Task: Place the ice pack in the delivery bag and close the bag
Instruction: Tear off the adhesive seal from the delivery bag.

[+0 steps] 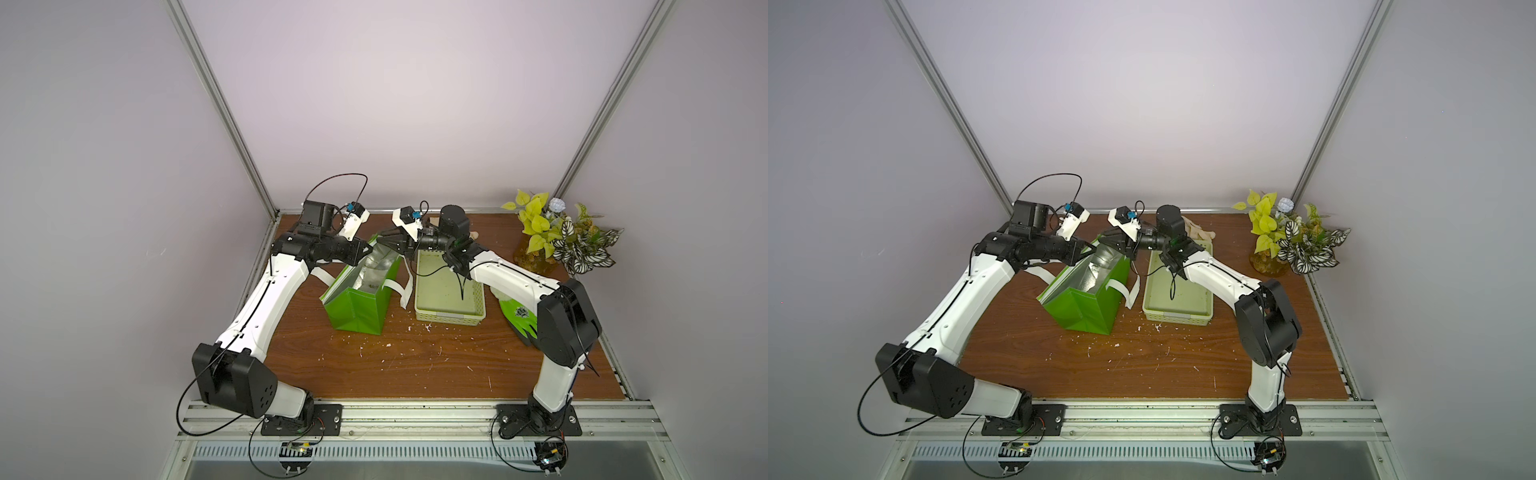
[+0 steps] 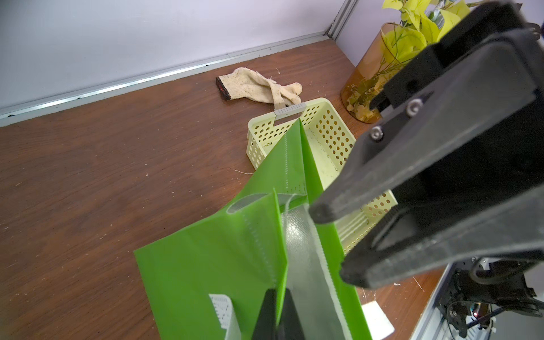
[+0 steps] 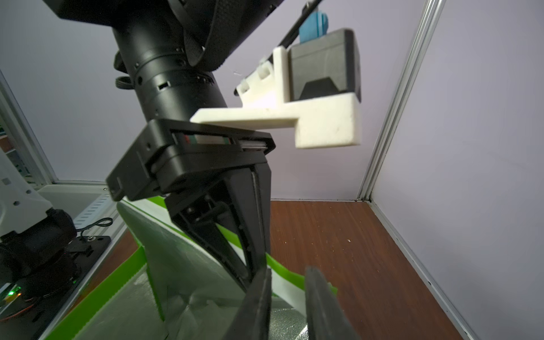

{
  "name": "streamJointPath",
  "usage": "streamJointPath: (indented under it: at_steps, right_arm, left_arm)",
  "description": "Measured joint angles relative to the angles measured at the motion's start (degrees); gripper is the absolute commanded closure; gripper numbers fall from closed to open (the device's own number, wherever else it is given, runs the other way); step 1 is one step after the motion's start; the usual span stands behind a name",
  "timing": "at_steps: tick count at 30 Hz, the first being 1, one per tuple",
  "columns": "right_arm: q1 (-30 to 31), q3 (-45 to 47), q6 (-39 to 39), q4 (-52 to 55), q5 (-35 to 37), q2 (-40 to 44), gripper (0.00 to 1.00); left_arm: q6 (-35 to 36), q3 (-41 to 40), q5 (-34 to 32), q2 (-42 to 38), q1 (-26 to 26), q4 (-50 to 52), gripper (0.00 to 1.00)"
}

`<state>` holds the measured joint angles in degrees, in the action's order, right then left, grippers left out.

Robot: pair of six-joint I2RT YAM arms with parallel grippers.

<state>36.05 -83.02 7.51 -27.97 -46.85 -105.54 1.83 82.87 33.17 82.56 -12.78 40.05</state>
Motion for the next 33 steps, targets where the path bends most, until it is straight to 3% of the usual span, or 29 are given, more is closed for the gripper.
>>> streamJointPath:
  at_steps: [7,19,33]
  right_arm:
    - [0.04,0.0,0.31,0.57,0.15,-0.59,0.6]
    - [-1.05,0.0,0.59,0.87,1.55,-1.11,0.47]
    - [-0.57,-0.44,1.07,2.54,1.49,-2.93,0.53]
  left_arm:
    - [0.0,0.0,0.0,0.0,0.0,0.0,0.96]
    - [0.0,0.0,0.0,-0.02,0.0,0.0,0.96]
    - [0.02,0.0,-0.02,0.0,0.0,0.0,0.96]
